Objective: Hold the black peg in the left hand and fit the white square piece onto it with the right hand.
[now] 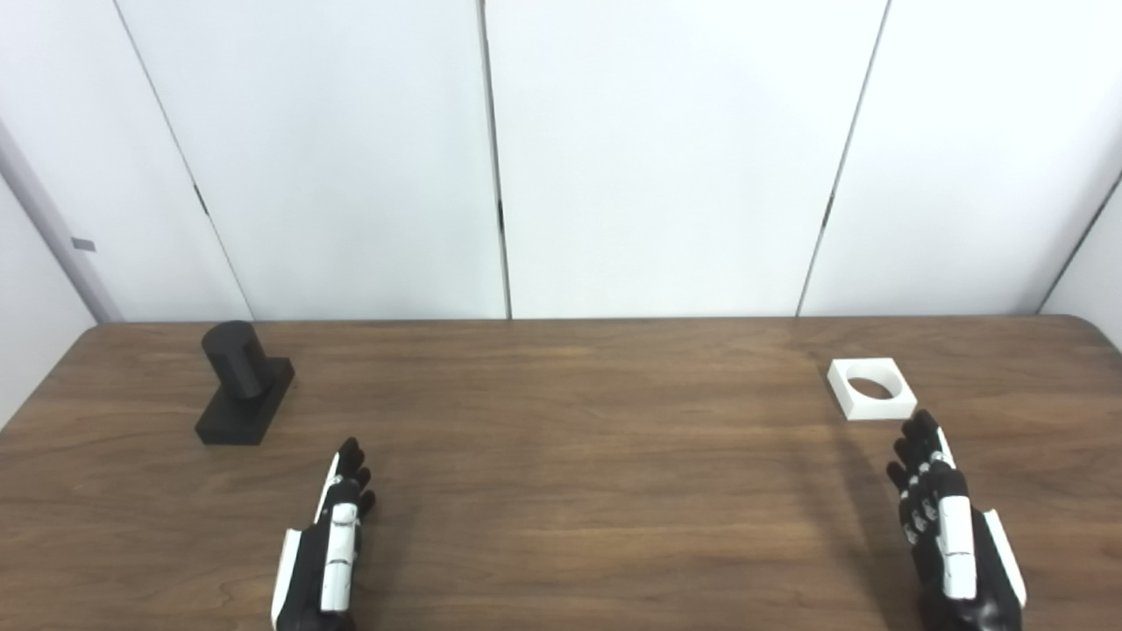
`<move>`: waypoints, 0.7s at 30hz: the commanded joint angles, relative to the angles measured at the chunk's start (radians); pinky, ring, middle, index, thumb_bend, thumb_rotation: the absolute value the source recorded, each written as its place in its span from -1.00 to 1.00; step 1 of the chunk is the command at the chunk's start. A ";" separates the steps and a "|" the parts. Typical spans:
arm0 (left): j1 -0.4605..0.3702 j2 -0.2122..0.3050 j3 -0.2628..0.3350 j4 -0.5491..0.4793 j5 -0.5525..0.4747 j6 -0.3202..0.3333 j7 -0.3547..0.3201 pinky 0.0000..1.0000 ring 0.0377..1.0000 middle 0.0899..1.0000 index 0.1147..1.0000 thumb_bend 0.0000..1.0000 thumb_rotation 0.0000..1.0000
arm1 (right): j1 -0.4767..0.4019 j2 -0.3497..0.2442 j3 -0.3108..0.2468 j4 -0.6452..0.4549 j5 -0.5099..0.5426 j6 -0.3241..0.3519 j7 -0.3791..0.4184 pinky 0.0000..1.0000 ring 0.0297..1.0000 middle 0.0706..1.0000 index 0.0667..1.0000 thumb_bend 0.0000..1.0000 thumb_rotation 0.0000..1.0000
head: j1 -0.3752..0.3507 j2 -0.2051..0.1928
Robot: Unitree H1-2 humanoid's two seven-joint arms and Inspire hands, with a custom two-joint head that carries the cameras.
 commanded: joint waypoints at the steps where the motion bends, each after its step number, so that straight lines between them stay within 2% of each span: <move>1: 0.017 0.011 -0.015 -0.016 0.011 0.013 -0.007 0.92 0.96 1.00 1.00 0.10 0.93 | 0.036 0.039 0.003 0.059 0.004 -0.013 0.005 1.00 1.00 1.00 1.00 0.08 1.00 | 0.007 -0.002; 7: 0.018 0.006 -0.020 -0.008 0.015 0.003 -0.003 0.90 0.94 0.98 1.00 0.08 0.88 | 0.039 0.031 0.001 0.062 0.018 -0.019 0.017 1.00 1.00 1.00 1.00 0.10 1.00 | 0.047 -0.016; 12: 0.019 -0.005 -0.032 -0.002 0.024 -0.005 0.003 0.89 0.93 0.96 1.00 0.10 0.86 | 0.035 0.022 -0.011 0.078 0.034 -0.036 0.027 1.00 1.00 1.00 1.00 0.10 1.00 | 0.157 -0.029; 15: 0.021 -0.013 -0.045 -0.002 0.036 -0.001 0.011 0.86 0.91 0.94 1.00 0.18 0.85 | 0.033 0.009 -0.014 0.088 0.035 -0.048 0.036 1.00 1.00 1.00 1.00 0.10 1.00 | 0.197 -0.037; 21: 0.030 -0.023 -0.069 -0.012 0.058 0.007 0.029 0.79 0.88 0.95 0.99 0.16 0.82 | 0.035 -0.002 -0.018 0.074 0.055 -0.024 0.050 1.00 1.00 1.00 1.00 0.13 1.00 | 0.229 -0.048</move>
